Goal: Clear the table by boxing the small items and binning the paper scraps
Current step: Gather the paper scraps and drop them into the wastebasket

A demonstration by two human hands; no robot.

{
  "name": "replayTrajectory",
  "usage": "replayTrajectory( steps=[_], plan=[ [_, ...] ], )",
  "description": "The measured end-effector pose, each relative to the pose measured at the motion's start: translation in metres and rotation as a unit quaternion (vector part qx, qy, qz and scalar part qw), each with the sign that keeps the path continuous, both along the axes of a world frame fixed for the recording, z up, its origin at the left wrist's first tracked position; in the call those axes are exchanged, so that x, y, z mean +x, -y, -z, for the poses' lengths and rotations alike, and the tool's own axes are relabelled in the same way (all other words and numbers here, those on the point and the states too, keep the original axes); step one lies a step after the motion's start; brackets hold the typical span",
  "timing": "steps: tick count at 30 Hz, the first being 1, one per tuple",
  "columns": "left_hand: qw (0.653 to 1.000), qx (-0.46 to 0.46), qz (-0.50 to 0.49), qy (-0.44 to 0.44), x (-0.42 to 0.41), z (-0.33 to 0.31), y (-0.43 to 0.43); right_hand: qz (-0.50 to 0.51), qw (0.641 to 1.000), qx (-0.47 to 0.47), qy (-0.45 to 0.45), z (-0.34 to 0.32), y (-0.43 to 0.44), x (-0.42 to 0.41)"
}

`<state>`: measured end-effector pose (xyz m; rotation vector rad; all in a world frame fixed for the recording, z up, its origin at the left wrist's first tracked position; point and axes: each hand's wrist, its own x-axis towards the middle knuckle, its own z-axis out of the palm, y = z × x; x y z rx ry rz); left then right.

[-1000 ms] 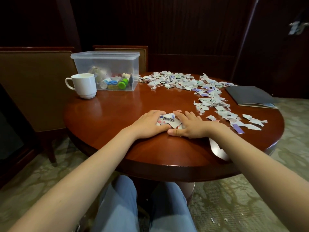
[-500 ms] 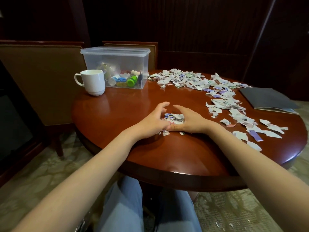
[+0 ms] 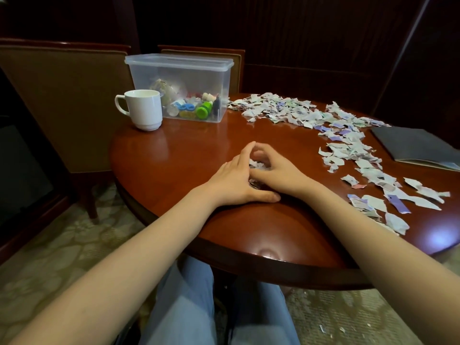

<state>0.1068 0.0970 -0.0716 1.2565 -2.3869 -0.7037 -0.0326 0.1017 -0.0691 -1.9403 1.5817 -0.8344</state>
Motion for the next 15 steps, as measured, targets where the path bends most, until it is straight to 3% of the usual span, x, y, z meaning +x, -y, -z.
replayTrajectory(
  steps=[3, 5, 11, 14, 15],
  plan=[
    [1.000, -0.002, -0.006, -0.010, 0.000, 0.002, -0.001, 0.023, 0.978, 0.036, 0.206, -0.006, -0.007, -0.005],
    [1.000, -0.008, -0.011, -0.010, 0.000, 0.001, -0.002, 0.053, 0.974, 0.019, 0.217, -0.010, -0.012, -0.010],
    [1.000, 0.011, 0.004, -0.017, 0.003, -0.001, -0.005, 0.136, 0.990, 0.017, -0.013, -0.006, -0.021, -0.013],
    [0.992, 0.075, 0.003, -0.100, 0.005, -0.003, -0.002, 0.099, 0.978, 0.022, -0.182, 0.004, -0.021, 0.001],
    [0.986, 0.096, -0.006, -0.138, 0.006, -0.004, 0.000, 0.092, 0.975, 0.018, -0.199, 0.006, -0.021, 0.005]
  ],
)
